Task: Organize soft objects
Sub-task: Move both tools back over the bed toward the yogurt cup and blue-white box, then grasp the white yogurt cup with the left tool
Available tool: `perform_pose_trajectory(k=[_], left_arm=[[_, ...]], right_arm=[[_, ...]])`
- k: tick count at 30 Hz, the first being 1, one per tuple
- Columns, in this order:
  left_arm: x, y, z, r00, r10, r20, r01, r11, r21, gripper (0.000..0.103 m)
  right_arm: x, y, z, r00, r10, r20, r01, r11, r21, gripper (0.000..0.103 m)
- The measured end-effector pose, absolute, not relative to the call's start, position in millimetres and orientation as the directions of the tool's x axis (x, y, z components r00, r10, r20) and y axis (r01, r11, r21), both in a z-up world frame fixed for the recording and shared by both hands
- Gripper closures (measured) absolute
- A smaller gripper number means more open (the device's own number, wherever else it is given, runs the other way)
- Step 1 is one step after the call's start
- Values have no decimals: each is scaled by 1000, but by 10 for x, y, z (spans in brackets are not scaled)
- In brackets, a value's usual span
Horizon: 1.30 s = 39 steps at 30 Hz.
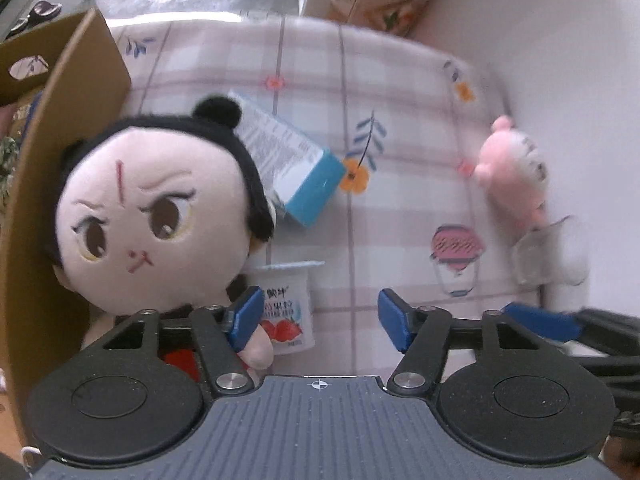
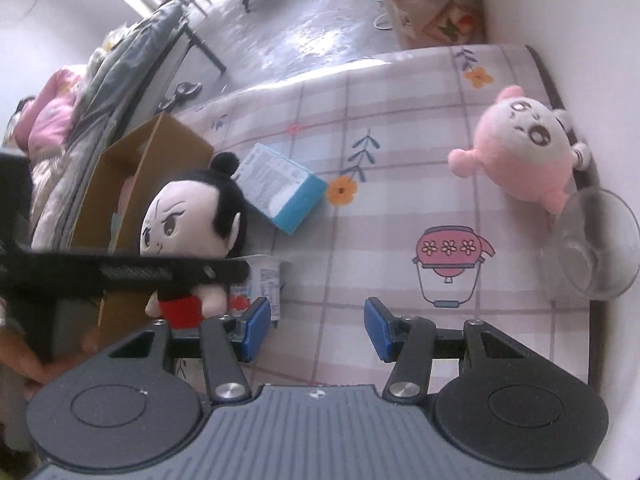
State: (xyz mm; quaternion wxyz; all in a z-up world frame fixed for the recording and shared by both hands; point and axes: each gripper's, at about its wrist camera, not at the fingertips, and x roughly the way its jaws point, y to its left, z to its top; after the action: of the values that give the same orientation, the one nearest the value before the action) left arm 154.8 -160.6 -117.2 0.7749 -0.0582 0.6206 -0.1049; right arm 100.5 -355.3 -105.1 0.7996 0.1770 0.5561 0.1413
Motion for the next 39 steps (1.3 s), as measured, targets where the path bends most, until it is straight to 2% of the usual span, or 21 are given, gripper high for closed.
perform_pose_trajectory(k=[5, 12, 16, 20, 26, 30, 39], left_arm=[[1575, -1658, -1343, 195, -201, -960, 45, 980, -196, 43], [1616, -1607, -1485, 213, -146, -966, -2, 989, -150, 43], [1652, -1569, -1566, 216, -163, -963, -30, 984, -174, 41], [1704, -1531, -1610, 214, -190, -958, -49, 978, -204, 38], [1742, -1471, -1630, 204, -252, -946, -66, 961, -270, 36], [1748, -1498, -1630, 196, -256, -947, -53, 961, -271, 36], [1718, -1625, -1565, 211, -361, -908, 29, 931, -363, 36]], right_arm=[[1136, -3718, -1212, 356, 472, -806, 43, 854, 519, 48], [1506, -3757, -1629, 310, 625, -716, 182, 701, 690, 49], [1690, -3624, -1956, 267, 692, -670, 279, 610, 741, 49], [1836, -3418, -2227, 214, 730, -649, 340, 567, 750, 49], [1914, -3251, -2429, 146, 737, -661, 407, 564, 719, 56], [1901, -3252, -2413, 130, 727, -674, 383, 590, 710, 66], [1879, -3497, -2262, 169, 717, -676, 310, 612, 727, 69]])
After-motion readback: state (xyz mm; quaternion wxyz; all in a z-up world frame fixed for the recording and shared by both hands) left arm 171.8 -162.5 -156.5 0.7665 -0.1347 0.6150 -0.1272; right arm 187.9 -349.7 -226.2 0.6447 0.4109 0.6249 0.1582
